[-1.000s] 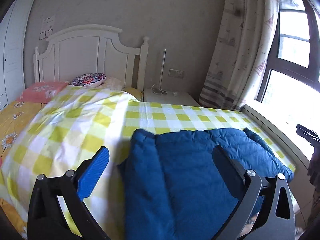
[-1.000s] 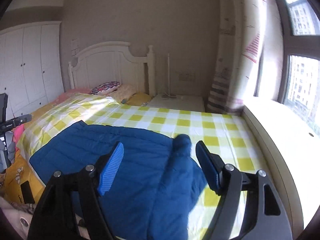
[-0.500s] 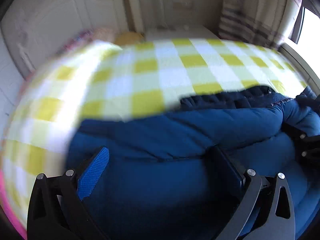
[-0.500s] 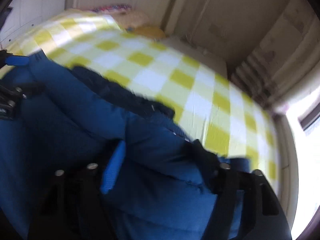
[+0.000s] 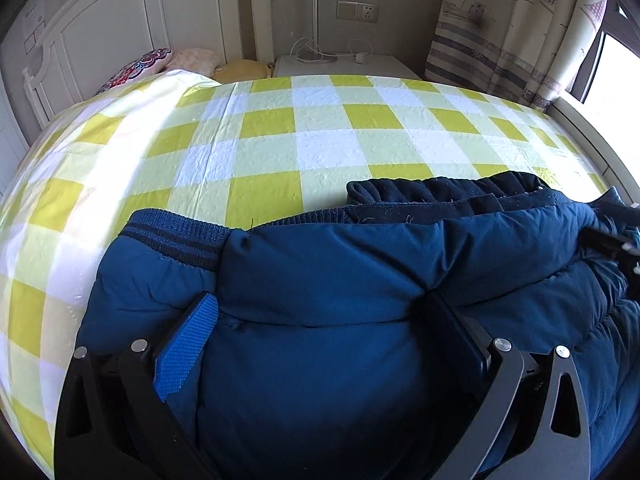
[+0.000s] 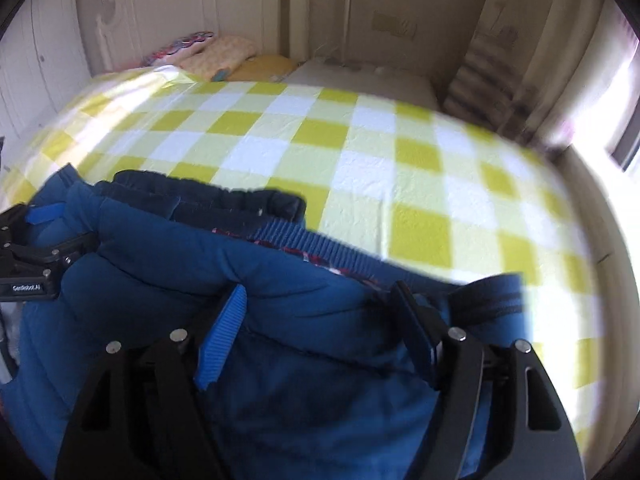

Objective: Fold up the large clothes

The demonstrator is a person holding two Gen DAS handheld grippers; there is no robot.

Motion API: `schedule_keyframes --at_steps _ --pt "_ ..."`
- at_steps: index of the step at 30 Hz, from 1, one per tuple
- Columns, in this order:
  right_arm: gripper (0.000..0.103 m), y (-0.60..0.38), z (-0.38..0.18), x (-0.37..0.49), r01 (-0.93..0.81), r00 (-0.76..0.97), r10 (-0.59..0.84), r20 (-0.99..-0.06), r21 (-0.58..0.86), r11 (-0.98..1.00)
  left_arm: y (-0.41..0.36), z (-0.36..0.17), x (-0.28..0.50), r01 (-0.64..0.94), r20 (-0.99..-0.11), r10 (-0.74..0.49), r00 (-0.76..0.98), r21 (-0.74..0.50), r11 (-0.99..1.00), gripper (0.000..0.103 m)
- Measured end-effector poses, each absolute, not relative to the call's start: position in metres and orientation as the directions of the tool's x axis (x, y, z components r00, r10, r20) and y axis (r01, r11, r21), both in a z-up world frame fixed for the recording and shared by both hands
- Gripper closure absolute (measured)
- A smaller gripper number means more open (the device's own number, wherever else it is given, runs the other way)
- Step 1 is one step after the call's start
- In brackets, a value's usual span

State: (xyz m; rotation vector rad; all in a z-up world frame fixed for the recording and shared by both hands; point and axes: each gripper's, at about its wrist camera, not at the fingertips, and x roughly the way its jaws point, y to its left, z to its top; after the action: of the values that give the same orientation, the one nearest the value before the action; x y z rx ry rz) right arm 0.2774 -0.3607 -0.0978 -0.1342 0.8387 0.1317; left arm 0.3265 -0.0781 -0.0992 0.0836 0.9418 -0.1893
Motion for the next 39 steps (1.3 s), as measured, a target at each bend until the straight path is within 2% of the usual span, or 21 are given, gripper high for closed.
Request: schedule_keyframes --at_steps 2,4,7,9,11,12,15,17,18,19,21,24,28,30,32,34,36,39 --pt "0.036 -0.341 -0.076 0.263 -0.224 0.713 0.127 -0.69 -0.052 0.973 -0.076 -0.099 0.327 0.194 -0.811 -0.133 0.57 -0.025 0.981 0.004" --pt "0.051 -0.316 -0.067 0.253 -0.28 0.726 0.156 -0.669 -0.081 0.956 -0.075 -0.1 0.328 0.191 -0.812 -0.139 0.567 -0.035 0.981 0.004" --pt "0.056 -0.27 -0.092 0.261 -0.404 0.663 0.161 -0.731 -0.169 0.899 -0.072 -0.1 0.328 0.188 -0.811 -0.146 0.566 -0.046 0.981 0.004" --pt "0.054 -0.27 -0.118 0.279 -0.413 0.595 0.168 -0.786 -0.12 0.903 -0.069 -0.1 0.329 0.177 -0.811 -0.149 0.566 -0.056 0.983 0.004" --pt "0.054 -0.284 -0.117 0.288 -0.405 0.566 0.244 -0.788 -0.008 0.914 -0.068 -0.1 0.329 0.177 -0.811 -0.156 0.565 -0.066 0.982 0.004" --pt "0.054 -0.287 -0.115 0.287 -0.406 0.563 0.251 -0.787 0.001 0.914 -0.07 -0.1 0.329 0.177 -0.812 -0.15 0.564 -0.058 0.982 0.004" --pt "0.053 -0.305 -0.1 0.278 -0.359 0.619 0.201 -0.759 -0.045 0.932 -0.07 -0.1 0.329 0.177 -0.811 -0.148 0.565 -0.056 0.983 0.004" --pt "0.053 -0.334 -0.095 0.275 -0.288 0.652 0.177 -0.737 -0.024 0.957 -0.07 -0.1 0.329 0.177 -0.812 -0.148 0.565 -0.055 0.983 0.004" --pt "0.051 -0.355 -0.095 0.274 -0.218 0.671 0.13 -0.73 -0.027 0.976 -0.07 -0.1 0.329 0.177 -0.811 -0.149 0.565 -0.057 0.983 0.004" --pt "0.045 -0.379 -0.099 0.274 -0.137 0.684 0.072 -0.726 -0.03 0.99 -0.069 -0.1 0.329 0.177 -0.811 -0.15 0.565 -0.058 0.982 0.004" --pt "0.043 -0.418 -0.11 0.27 -0.046 0.689 0.052 -0.723 0.027 0.999 -0.07 -0.1 0.329 0.178 -0.811 -0.151 0.565 -0.06 0.982 0.004" --pt "0.043 -0.454 -0.137 0.273 -0.032 0.665 0.183 -0.725 0.216 0.976 -0.07 -0.1 0.329 0.177 -0.81 -0.155 0.565 -0.065 0.982 0.004" --pt "0.043 -0.444 -0.14 0.278 -0.035 0.663 0.143 -0.735 0.161 0.986 -0.072 -0.099 0.331 0.177 -0.822 -0.142 0.552 -0.052 0.983 0.004" --pt "0.042 -0.447 -0.141 0.274 -0.036 0.668 0.157 -0.728 0.179 0.983 -0.076 -0.092 0.332 0.149 -0.833 -0.084 0.547 -0.002 0.989 0.004" --pt "0.042 -0.449 -0.142 0.274 -0.038 0.672 0.172 -0.72 0.2 0.979 -0.087 -0.075 0.326 0.127 -0.804 -0.033 0.594 0.053 0.99 0.004" --pt "0.042 -0.447 -0.141 0.273 -0.036 0.675 0.158 -0.72 0.181 0.983 -0.114 -0.05 0.316 0.188 -0.764 -0.072 0.642 0.066 0.98 0.004" --pt "0.042 -0.445 -0.141 0.272 -0.035 0.677 0.148 -0.721 0.17 0.985 -0.153 -0.033 0.31 0.246 -0.713 -0.08 0.697 0.134 0.96 0.004" --pt "0.042 -0.446 -0.14 0.27 -0.034 0.678 0.156 -0.718 0.181 0.983 -0.199 -0.06 0.321 0.303 -0.739 -0.037 0.672 0.229 0.925 0.004"
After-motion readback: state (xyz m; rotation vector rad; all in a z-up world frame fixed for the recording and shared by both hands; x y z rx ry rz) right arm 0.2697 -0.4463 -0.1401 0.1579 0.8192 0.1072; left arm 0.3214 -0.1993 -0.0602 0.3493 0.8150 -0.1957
